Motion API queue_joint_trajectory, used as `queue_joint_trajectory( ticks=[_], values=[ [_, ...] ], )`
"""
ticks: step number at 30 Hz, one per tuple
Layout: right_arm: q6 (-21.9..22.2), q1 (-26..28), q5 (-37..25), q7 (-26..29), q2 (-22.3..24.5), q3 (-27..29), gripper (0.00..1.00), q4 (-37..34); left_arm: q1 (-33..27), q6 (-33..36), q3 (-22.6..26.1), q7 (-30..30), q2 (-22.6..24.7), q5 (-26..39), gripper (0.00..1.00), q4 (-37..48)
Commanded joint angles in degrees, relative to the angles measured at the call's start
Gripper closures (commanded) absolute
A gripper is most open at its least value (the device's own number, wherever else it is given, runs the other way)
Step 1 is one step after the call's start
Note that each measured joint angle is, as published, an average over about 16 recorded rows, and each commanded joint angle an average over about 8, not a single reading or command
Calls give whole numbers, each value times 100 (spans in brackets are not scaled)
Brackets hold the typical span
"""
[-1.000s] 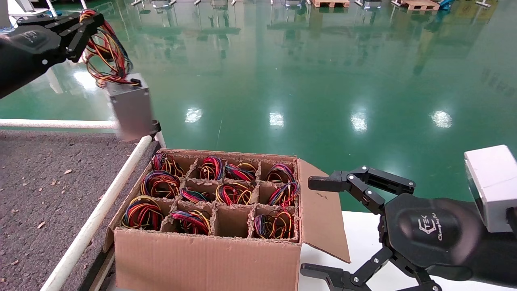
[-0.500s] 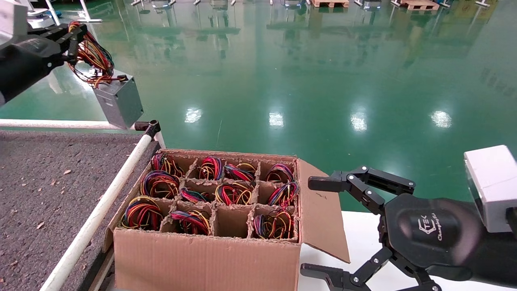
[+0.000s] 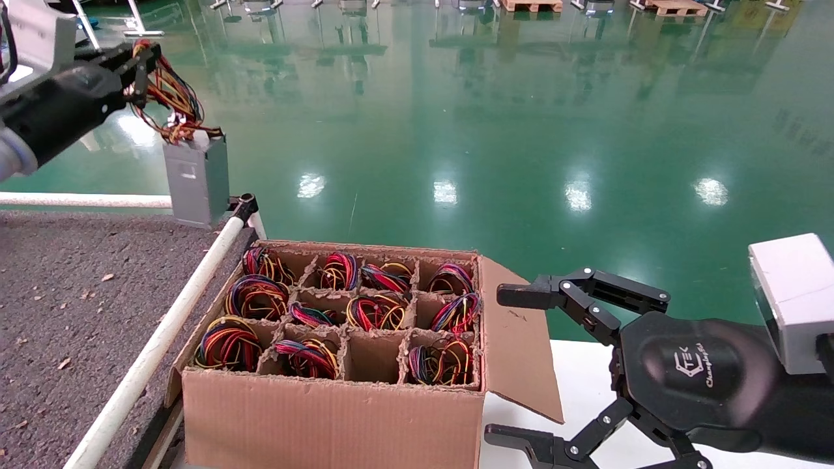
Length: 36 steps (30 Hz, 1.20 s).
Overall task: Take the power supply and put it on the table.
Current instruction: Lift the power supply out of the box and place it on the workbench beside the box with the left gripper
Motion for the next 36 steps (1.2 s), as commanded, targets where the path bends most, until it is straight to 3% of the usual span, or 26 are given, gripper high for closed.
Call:
queue_joint_trajectory(
  ticks=[1,16,36],
  values=[
    [0,0,0,0,0,0,0,0,8,93,-20,111,-30,-23,100,103],
    [0,0,1,-1,0,-1,0,0,4,137,-108,565,-90,-115,100,620],
    [1,1,2,-1,1,-2,0,0,132,-18,-209,947,249,-252,100,966]
  ],
)
